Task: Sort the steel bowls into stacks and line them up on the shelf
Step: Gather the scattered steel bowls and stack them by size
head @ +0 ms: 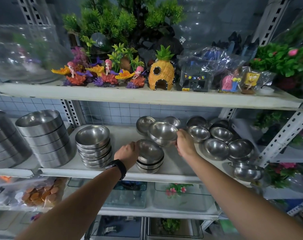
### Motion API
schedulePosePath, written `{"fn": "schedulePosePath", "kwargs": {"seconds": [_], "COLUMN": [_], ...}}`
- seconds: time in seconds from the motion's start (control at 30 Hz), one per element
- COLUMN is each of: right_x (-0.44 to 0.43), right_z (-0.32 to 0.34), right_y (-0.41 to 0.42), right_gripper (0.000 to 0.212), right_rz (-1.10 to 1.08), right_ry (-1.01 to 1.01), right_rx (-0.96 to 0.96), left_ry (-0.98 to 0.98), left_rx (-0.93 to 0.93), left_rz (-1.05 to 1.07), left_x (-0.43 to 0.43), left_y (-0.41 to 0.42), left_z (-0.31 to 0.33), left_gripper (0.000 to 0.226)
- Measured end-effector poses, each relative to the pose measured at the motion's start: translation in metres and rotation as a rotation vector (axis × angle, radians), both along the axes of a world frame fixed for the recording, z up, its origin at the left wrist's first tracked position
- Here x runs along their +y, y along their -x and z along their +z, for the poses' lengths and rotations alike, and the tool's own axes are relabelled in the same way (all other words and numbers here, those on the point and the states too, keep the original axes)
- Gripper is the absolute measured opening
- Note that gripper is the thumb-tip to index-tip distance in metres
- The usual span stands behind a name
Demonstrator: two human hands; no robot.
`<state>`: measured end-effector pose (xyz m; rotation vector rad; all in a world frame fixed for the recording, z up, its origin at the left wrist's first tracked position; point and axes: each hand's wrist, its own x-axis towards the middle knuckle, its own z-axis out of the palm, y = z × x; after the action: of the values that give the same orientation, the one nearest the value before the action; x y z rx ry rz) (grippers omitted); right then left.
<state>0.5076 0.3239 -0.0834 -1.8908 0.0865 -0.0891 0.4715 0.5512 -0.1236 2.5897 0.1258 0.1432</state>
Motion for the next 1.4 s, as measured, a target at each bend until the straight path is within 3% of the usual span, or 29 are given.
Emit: {"fn": "schedulePosePath", "kwargs": {"seconds": [0.3, 0.77, 0.9, 1.1, 1.27, 1.4], "right_x": [0.015, 0.025, 0.026, 0.027, 0.028, 0.028], "right_z": [-0.013, -0.029, -0.037, -0.034, -0.039, -0.038], "right_y": [0.002, 0.009, 0.009, 0.016, 0.012, 0.013], "right_gripper": [0.035, 0.033, 0.029, 0.017, 0.017, 0.031], "right_rz": [0.111, 0.200, 0.217, 0.237, 0.248, 0.233], "right_ry": [0.130, 0.345, 0.400, 0.574, 0.541, 0.464], "right_rx": [0.016, 0.036, 0.077, 0.053, 0.091, 0.150], "left_ry": [-0.036, 0.228, 0.346, 0.356, 0.425, 0.506], "left_rx": [0.008, 0.074, 0.091, 0.087, 0.086, 0.096], "left_rz": [-0.049, -0.034, 0.045, 0.029, 0.060, 0.068], "left_x": [0.003, 0.011, 0.015, 0.019, 0.018, 0.016], "left_y": [0.004, -0.007, -0.013, -0.015, -0.012, -0.005], "left_z": [-0.005, -0.015, -0.029, -0.035, -0.035, -0.028], "left_gripper": [0.046, 0.043, 0.054, 0.048, 0.049, 0.052]}}
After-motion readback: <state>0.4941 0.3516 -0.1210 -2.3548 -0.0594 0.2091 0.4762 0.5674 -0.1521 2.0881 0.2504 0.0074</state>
